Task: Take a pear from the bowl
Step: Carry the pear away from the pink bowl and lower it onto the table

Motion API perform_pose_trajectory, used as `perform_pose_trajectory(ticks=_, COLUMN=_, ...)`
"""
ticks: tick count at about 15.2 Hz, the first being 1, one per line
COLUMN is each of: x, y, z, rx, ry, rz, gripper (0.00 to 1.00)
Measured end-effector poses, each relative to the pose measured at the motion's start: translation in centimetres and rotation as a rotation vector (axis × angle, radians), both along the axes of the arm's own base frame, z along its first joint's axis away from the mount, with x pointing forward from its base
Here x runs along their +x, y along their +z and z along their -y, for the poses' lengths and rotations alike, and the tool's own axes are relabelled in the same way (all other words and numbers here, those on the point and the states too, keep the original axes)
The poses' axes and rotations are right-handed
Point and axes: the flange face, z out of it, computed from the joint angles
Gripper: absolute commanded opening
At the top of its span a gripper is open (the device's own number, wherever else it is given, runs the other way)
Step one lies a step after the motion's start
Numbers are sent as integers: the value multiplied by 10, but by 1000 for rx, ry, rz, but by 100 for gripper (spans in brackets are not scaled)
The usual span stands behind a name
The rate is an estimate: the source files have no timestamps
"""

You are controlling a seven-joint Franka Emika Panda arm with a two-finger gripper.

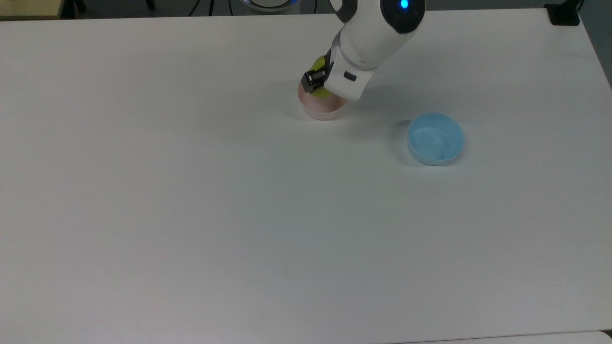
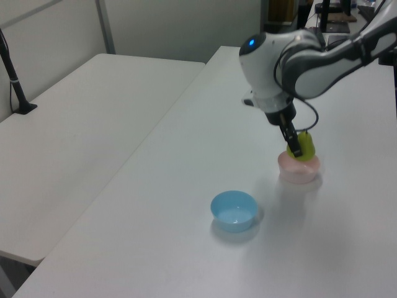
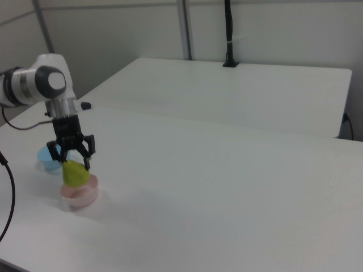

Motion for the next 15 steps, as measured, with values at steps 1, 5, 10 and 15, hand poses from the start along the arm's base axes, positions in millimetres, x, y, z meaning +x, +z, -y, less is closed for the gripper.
perform_pose_trajectory(ticks=1, x=0, y=12, z=1, rx=14, ry=-12, rz=0, gripper=39)
perform_pose_trajectory(ticks=5, x=17, y=50, z=38, rx=54, ry=-75, rz=39, gripper=39)
perform_pose_trajectory(ticks=10, x=48, y=64, z=149, rx=81, ry=-208, rz=76, gripper=40)
perform_pose_trajectory(ticks=15, x=72, y=22, z=202, rx=76, ry=-276, rz=117, gripper=42)
